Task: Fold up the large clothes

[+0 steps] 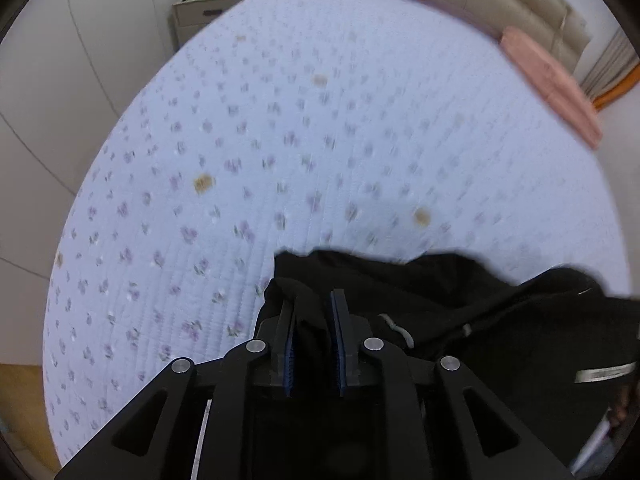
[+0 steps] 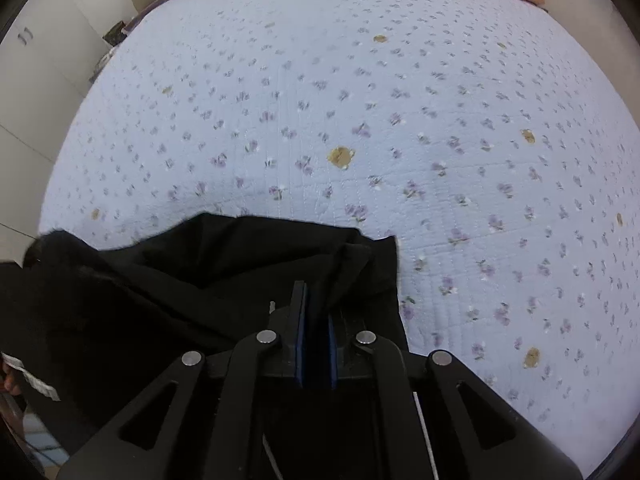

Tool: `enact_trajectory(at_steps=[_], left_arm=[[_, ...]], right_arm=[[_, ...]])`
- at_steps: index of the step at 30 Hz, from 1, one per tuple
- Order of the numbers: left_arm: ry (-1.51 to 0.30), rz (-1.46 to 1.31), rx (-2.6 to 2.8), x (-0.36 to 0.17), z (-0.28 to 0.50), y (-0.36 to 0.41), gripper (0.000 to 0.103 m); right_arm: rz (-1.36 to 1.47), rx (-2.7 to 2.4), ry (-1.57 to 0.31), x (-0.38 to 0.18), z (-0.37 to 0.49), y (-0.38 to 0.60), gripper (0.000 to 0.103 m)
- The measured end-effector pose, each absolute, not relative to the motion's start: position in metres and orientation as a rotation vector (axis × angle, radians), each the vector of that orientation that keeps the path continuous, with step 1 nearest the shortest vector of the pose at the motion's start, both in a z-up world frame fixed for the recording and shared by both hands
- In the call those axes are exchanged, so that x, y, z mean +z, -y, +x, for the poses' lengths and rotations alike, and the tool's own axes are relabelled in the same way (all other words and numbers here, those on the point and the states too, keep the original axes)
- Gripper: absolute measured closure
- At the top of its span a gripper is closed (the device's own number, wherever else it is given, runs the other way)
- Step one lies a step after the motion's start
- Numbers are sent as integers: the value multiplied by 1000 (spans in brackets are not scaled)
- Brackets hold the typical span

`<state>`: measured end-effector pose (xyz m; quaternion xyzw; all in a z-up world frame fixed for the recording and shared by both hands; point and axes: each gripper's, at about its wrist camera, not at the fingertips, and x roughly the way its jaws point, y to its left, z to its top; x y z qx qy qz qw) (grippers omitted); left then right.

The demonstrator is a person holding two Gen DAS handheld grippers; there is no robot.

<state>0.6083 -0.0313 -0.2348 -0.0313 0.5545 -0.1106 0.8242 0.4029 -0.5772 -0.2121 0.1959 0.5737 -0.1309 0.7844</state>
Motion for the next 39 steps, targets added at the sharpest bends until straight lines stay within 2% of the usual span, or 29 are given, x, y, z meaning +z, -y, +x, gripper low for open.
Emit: enact_trajectory(at_steps=[1, 2, 3, 5, 6, 7, 8, 11, 15, 18, 29, 30, 31, 32, 35, 36, 38, 39], left_arm=[[-1155, -119, -272, -217, 608, 20, 80], [-1127, -150, -302, -203, 607, 13, 77], [-1095, -164, -327, -189, 604, 6, 73], [-1014, -120, -326, -159, 601, -6, 55], [-993, -112, -335, -149, 601, -10, 48], [-974, -117, -365, -142, 601, -17, 39], [-975, -116, -385, -141, 602, -18, 36], [-1042, -89, -422, -163, 611, -17, 35], [-1190, -106, -487, -225, 622, -9, 36], [-1237, -143, -539, -256, 627, -9, 36], [-1348, -252, -683, -299, 650, 6, 35], [-1344, -246, -679, -299, 650, 8, 36], [-1325, -220, -666, -297, 649, 13, 38], [-1304, -164, -644, -295, 645, 19, 54], [-1238, -54, -573, -283, 631, 26, 75], [-1215, -53, -549, -276, 626, 23, 77], [-1169, -79, -511, -260, 620, 15, 87], [-1136, -94, -497, -248, 618, 10, 87]], right_arm=[[447, -274, -1230, -204, 401, 582, 88], [477, -265, -1218, -196, 398, 587, 80], [512, -260, -1198, -186, 394, 595, 66], [543, -285, -1147, -165, 384, 606, 46], [560, -310, -1098, -151, 376, 614, 39], [572, -321, -1061, -143, 370, 619, 37], [578, -326, -1037, -137, 366, 624, 36], [582, -318, -1052, -146, 364, 630, 35], [553, -200, -1120, -181, 379, 614, 35], [489, -164, -1144, -200, 390, 605, 35], [571, -64, -1196, -256, 417, 619, 33], [569, -67, -1185, -255, 416, 618, 42], [559, -69, -1176, -252, 415, 616, 57], [528, -76, -1168, -248, 414, 612, 73], [440, -122, -1162, -240, 408, 601, 81], [414, -143, -1155, -235, 405, 598, 84], [371, -192, -1126, -221, 399, 595, 86], [347, -220, -1106, -212, 395, 594, 87]])
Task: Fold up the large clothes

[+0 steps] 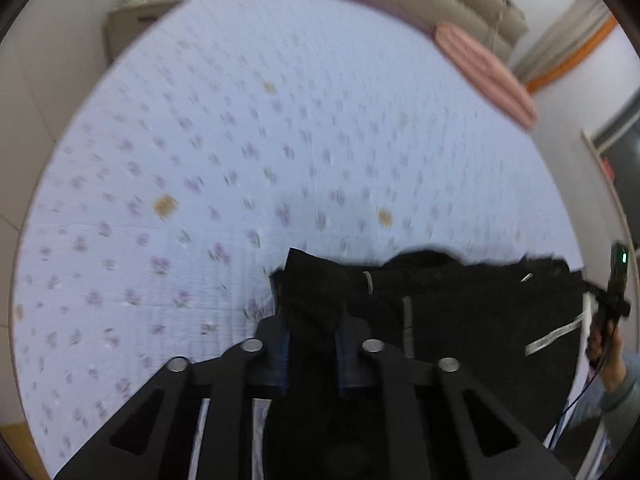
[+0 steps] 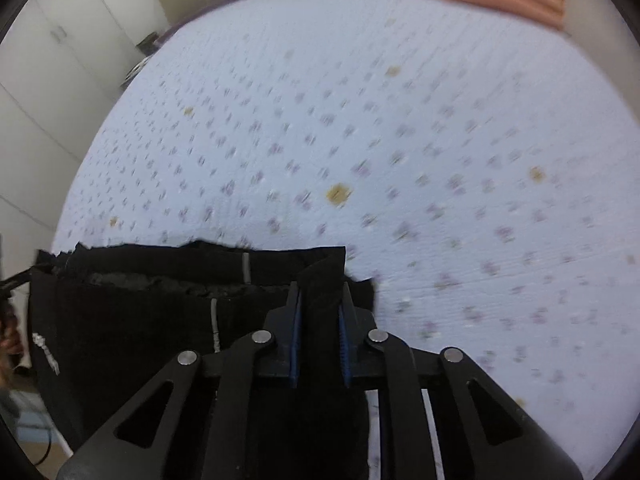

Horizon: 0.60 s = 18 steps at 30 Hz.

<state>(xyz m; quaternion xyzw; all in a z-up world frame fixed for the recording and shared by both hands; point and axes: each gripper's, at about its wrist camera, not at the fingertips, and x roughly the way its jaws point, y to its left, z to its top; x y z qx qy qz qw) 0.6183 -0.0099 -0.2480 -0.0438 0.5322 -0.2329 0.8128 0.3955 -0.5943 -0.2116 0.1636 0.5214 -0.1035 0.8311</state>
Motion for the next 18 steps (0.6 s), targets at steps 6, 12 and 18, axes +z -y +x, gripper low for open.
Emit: enact_trajectory(at_steps=[6, 12, 18], left_arm=[[-948, -92, -475, -172, 630, 16, 88], [-1034, -31, -322, -219, 688, 40, 88], [-1198, 67, -260, -314, 703, 58, 86]], right_arm=[[267, -316, -960, -138, 399, 597, 89], [205, -378, -998, -172, 460, 603, 89], [176, -382, -1170, -266, 484, 596, 89]])
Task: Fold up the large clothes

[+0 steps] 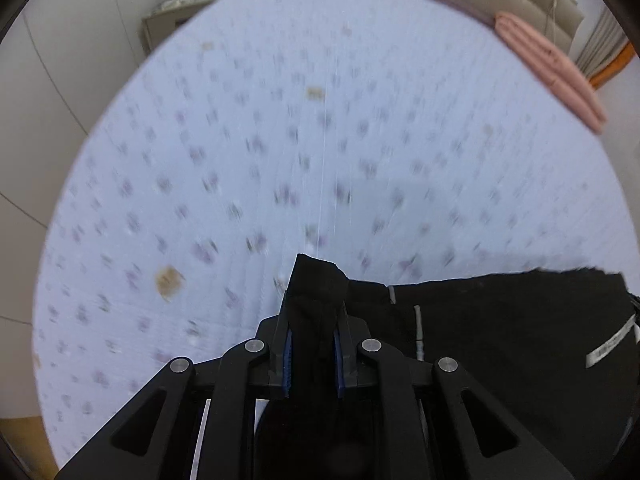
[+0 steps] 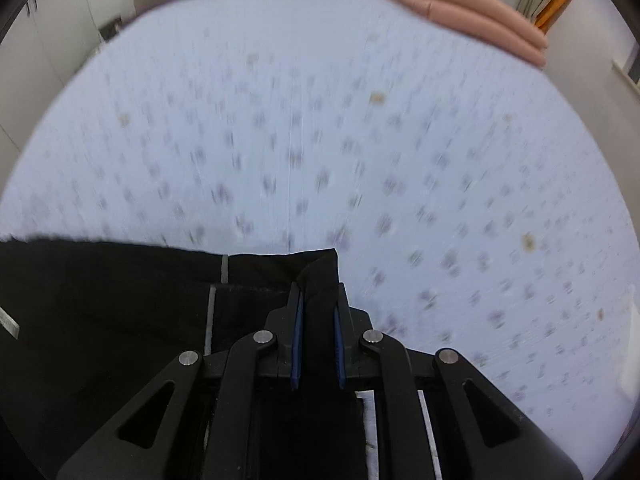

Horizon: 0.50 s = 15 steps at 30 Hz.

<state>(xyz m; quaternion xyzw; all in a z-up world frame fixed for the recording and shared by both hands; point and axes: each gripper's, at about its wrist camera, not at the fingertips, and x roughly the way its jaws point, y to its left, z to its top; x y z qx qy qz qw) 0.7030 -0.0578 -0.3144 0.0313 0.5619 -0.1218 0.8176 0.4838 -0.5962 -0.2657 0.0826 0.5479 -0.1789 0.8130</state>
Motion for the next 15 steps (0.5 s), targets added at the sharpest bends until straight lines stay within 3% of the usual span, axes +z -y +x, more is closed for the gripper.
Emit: enact_trajectory(at_steps=[6, 8, 11, 13, 15], left_arm=[[-1210, 22, -243, -328, 706, 48, 77], [-1215, 7, -229, -320, 706, 40, 62], [-1192, -64, -198, -297, 700, 14, 40], [-1162, -169, -204, -281, 696, -12, 33], [-1148, -203, -199, -267, 694, -28, 32]], right_arm=[[136, -402, -1210, -290, 486, 591, 87], [118, -406, -1223, -292, 488, 590, 85], [130, -403, -1244, -286, 486, 592, 69], [196, -405, -1215, -272, 473, 596, 62], [272, -413, -1170, -252, 456, 604, 59]])
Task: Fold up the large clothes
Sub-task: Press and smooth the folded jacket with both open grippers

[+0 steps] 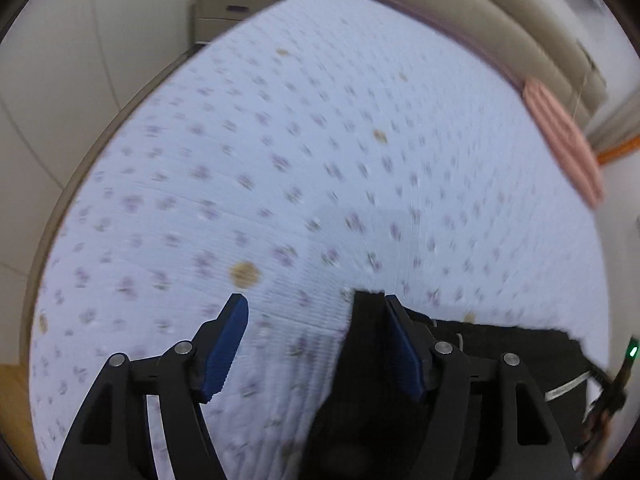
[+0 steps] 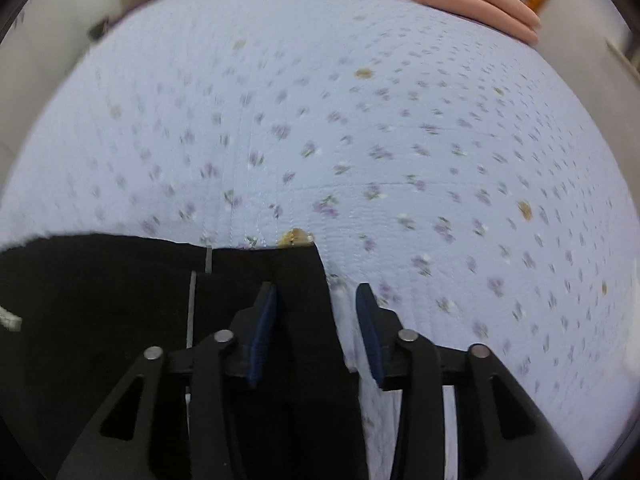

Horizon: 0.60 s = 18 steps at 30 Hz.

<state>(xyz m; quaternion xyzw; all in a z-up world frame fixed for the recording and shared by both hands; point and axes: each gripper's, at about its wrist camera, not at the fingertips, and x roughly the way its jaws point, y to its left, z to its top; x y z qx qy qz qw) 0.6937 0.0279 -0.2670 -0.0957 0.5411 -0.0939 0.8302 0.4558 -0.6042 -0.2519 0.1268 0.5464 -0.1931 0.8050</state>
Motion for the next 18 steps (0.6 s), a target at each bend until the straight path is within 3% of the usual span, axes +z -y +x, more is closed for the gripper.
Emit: enact_trajectory(at_steps=[8, 14, 18], left_arm=[[-1051, -26, -147, -207, 637, -20, 32], [-1030, 12, -350, -183, 529, 65, 32], [-1047, 35, -452, -199, 478, 122, 32]], right_arm=[[302, -339, -1083, -180, 401, 560, 58], [321, -173, -1136, -162, 382, 482, 58], [240, -128, -1164, -173, 382, 431, 58]])
